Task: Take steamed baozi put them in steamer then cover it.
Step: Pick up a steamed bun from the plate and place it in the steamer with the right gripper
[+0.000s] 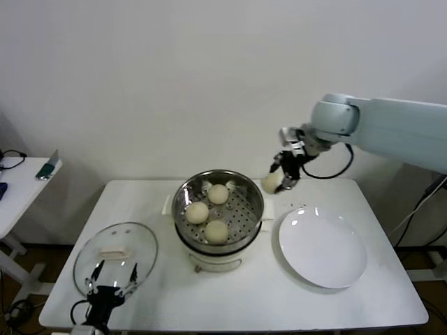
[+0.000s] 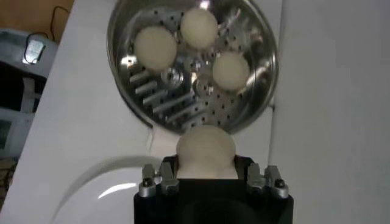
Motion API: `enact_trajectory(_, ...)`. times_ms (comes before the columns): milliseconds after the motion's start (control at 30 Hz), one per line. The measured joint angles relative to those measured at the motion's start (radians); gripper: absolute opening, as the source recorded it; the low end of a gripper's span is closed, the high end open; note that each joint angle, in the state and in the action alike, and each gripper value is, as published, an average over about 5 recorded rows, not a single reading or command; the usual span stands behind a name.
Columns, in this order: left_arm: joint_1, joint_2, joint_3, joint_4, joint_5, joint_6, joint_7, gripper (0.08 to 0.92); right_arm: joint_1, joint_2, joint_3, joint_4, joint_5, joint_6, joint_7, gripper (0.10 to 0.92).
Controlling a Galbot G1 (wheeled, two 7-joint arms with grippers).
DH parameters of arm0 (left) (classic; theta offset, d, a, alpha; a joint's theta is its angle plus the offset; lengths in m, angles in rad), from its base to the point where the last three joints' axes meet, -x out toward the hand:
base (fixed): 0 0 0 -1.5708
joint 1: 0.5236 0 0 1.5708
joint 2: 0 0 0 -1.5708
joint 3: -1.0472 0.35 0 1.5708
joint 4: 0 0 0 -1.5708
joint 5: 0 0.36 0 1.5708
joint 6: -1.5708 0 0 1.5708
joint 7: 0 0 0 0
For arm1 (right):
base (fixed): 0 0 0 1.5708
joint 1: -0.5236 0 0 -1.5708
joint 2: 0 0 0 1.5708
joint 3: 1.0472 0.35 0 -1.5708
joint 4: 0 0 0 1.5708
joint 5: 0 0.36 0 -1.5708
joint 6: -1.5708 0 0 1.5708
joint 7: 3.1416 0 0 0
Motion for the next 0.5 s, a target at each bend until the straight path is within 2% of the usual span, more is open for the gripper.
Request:
enact_trajectory(267,-0.004,0.0,-0.007,-0.003,-0.005,0.0,0.0,0.823,-0.051,0.147,-0.001,-0.04,0.018,-0.021,0.037,0.619)
enact_trajectory(500,-0.006,0.0,-0.009,-0.003,-0.007,0.0,0.001,0.823,-0.123,0.213,-0.007,-0.094,-0.024,-0.032,0.062,0.619)
